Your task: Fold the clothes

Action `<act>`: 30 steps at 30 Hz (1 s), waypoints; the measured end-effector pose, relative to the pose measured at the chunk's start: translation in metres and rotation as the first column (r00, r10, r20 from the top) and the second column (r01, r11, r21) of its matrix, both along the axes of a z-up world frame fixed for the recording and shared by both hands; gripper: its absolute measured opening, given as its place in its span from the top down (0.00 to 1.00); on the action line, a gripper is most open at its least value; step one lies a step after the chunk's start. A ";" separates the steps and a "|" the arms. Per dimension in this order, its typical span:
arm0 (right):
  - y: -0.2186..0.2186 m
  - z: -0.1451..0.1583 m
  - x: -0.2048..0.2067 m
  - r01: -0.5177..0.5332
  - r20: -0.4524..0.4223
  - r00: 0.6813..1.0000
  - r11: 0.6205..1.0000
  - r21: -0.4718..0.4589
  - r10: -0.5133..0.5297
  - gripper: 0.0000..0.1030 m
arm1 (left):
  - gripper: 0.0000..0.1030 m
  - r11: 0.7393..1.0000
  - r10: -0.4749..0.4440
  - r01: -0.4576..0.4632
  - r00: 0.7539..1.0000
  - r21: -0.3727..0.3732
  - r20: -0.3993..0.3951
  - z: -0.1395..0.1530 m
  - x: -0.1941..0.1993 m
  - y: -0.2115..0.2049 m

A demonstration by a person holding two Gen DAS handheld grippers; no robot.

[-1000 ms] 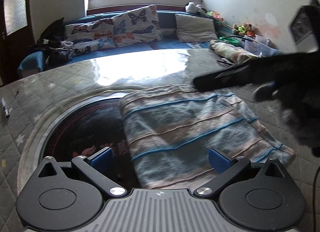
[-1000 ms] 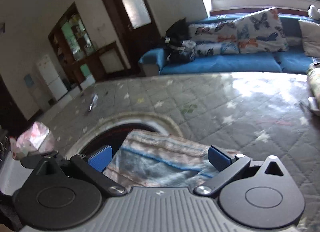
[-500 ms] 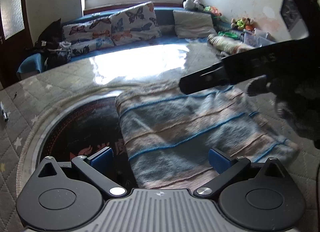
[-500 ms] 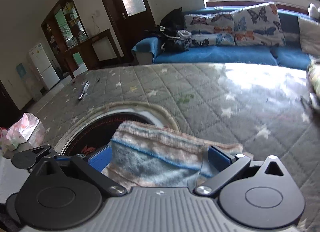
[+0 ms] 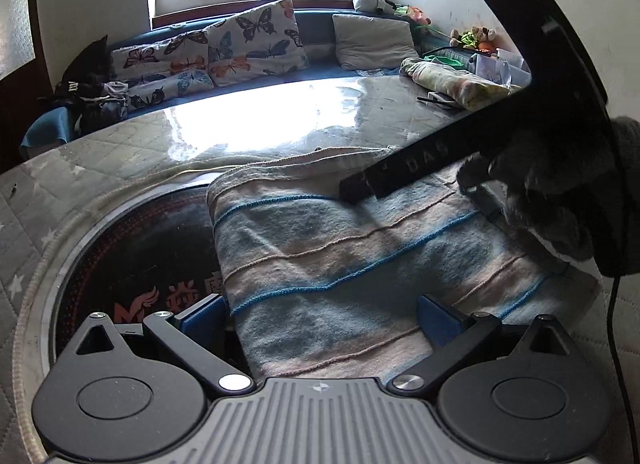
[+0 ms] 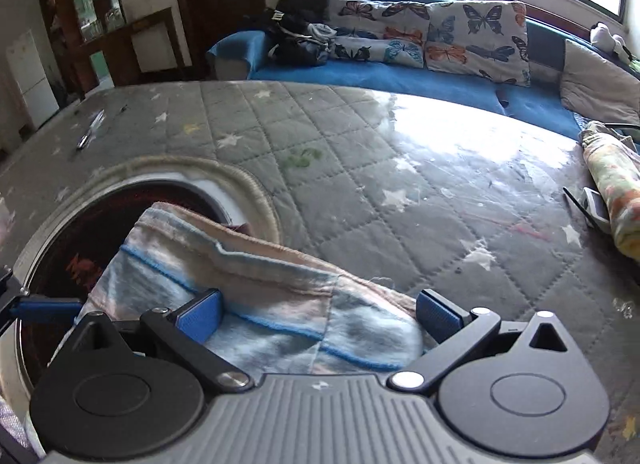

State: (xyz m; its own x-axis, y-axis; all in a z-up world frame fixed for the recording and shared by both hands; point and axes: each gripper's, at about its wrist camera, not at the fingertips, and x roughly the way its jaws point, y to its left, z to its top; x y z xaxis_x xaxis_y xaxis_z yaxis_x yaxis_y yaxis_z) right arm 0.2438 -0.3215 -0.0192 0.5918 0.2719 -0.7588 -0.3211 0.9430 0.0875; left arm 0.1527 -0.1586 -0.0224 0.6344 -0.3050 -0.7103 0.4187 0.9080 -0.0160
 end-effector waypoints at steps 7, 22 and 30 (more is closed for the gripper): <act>0.005 0.029 -0.009 -0.117 0.021 0.993 0.975 0.191 0.115 0.00 | 0.00 1.000 -0.002 0.002 1.000 -0.010 0.018 0.009 -0.011 0.008; 0.018 0.027 -0.028 -0.180 -0.029 0.981 0.952 0.248 0.193 0.00 | 0.00 1.000 0.031 -0.031 1.000 0.001 0.007 0.004 -0.015 0.023; -0.008 0.038 -0.099 -0.203 -0.033 0.975 0.936 0.287 0.221 0.00 | 0.00 0.998 0.055 -0.055 0.998 0.013 0.004 0.002 -0.025 0.033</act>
